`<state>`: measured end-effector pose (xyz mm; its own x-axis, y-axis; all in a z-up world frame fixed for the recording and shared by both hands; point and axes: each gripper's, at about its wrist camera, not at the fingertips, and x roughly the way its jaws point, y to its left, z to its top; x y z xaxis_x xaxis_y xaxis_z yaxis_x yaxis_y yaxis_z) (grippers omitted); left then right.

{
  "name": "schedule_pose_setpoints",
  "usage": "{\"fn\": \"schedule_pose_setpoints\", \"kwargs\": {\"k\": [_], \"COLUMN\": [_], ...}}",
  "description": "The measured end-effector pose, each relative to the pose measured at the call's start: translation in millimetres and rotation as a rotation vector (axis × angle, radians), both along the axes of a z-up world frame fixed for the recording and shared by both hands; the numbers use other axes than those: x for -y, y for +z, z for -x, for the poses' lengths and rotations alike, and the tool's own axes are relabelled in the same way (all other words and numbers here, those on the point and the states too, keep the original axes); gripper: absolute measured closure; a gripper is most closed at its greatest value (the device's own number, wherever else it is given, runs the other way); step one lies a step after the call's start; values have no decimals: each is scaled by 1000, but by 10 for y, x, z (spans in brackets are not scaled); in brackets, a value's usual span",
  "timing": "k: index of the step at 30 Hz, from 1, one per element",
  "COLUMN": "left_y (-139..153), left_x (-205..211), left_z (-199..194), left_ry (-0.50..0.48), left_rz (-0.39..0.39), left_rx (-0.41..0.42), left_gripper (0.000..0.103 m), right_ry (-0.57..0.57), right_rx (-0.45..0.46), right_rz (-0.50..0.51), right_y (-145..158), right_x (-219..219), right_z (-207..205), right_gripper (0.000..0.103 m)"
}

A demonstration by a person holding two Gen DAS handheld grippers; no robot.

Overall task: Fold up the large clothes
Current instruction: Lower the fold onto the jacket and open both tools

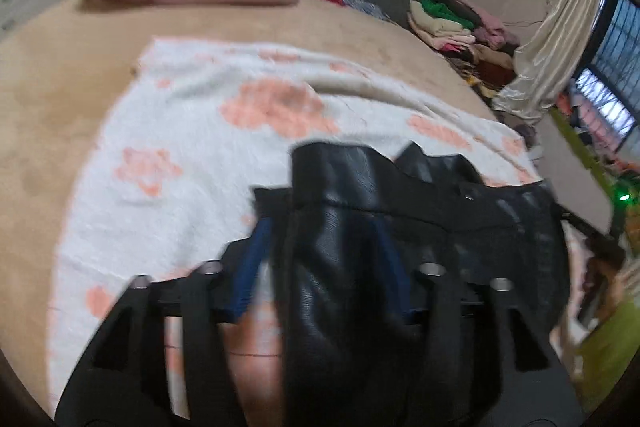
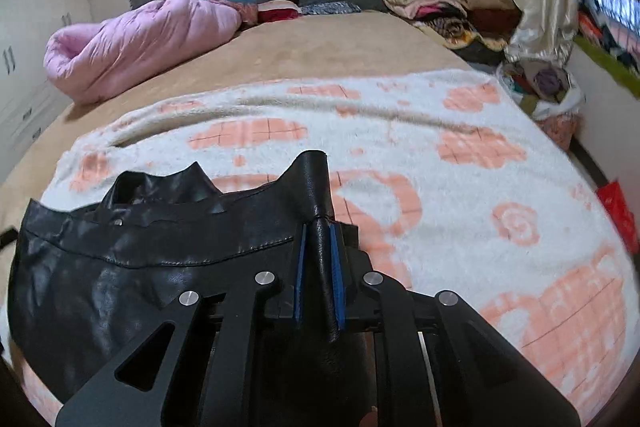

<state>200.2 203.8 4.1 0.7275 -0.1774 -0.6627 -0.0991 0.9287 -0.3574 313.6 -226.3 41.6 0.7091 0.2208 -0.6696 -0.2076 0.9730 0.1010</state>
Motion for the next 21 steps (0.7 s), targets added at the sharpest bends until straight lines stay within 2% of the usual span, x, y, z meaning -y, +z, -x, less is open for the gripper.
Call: {"fn": "schedule_pose_setpoints", "kwargs": {"k": [2, 3, 4, 5, 7, 9, 12, 15, 21], "left_y": [-32, -37, -38, -21, 45, 194, 415, 450, 77], "left_x": [52, 90, 131, 180, 208, 187, 203, 190, 117], "left_z": [-23, -31, -36, -32, -13, 48, 87, -55, -386], "left_ry": [-10, -18, -22, -13, -16, -9, -7, -18, 0], "left_rz": [-7, -25, -49, -96, -116, -100, -132, -148, -153], "left_rx": [1, 1, 2, 5, 31, 86, 167, 176, 71], "left_gripper": [39, 51, 84, 91, 98, 99, 100, 100, 99], "right_ry": [-12, -12, -10, -7, 7, 21, -11, -46, -97], "right_rx": [-9, -6, -1, 5, 17, 25, 50, 33, -23], "right_rz": [-18, -11, -6, -7, -46, -100, -258, -337, -232], "right_y": [-43, -48, -49, -34, 43, 151, 362, 341, 21], "right_x": [10, 3, 1, 4, 45, 111, 366, 467, 246], "right_z": [-10, -12, -1, 14, 75, 119, 95, -45, -305], "right_gripper": [92, 92, 92, 93, 95, 95, 96, 96, 96]}}
